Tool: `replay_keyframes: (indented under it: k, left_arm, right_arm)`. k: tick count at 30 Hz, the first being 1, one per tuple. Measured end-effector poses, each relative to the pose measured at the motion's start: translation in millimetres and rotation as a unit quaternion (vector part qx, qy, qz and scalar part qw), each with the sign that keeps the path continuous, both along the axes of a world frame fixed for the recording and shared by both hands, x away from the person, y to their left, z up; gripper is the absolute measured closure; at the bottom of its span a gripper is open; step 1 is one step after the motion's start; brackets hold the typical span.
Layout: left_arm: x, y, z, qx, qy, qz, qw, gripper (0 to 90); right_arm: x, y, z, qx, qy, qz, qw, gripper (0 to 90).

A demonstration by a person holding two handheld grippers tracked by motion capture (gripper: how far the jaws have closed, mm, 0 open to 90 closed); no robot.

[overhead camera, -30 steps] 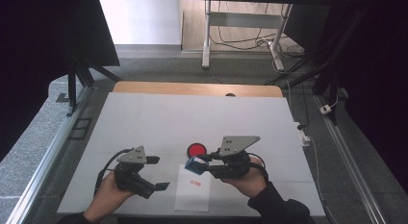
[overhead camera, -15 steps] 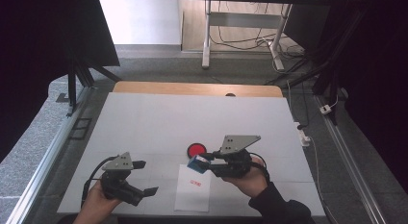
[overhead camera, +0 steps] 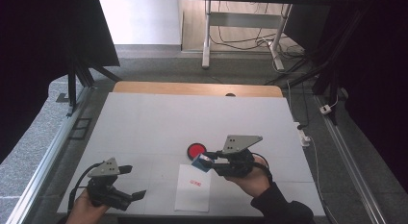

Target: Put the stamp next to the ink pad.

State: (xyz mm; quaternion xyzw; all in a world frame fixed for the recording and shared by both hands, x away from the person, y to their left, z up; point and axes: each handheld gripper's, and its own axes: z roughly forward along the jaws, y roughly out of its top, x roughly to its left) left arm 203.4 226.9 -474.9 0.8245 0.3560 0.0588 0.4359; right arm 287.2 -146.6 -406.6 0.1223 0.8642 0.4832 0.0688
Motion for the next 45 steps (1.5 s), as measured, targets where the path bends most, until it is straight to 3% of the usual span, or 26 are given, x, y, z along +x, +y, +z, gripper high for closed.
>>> replay_keyframes:
  k: [10, 22, 32, 37, 45]
  left_arm:
    - [-9.6, 13.9, -2.4, 0.004, 0.008, 0.031, 0.9995, 0.0]
    - [-14.9, 21.1, -1.6, 0.026, 0.005, 0.063, 0.9977, 0.0]
    - [-15.9, 22.4, -1.7, 0.03, 0.005, 0.068, 0.9972, 0.0]
    - [-15.7, 21.7, -1.7, 0.034, 0.006, 0.068, 0.9971, 0.0]
    - [-15.7, 21.5, -1.8, 0.035, 0.006, 0.071, 0.9968, 0.0]
  right_arm:
    - [4.7, -13.1, -2.5, -0.011, 0.001, -0.035, 0.9993, 71.6]
    - [13.0, -33.5, -6.7, -0.019, 0.003, -0.076, 0.9969, 71.6]
    - [25.3, -55.8, -14.9, -0.044, 0.005, -0.13, 0.9905, 71.6]
    - [31.9, -63.1, -21.1, -0.068, -0.003, -0.157, 0.9853, 71.6]
    - [44.0, -70.0, -31.9, -0.091, 0.003, -0.185, 0.9784, 71.6]
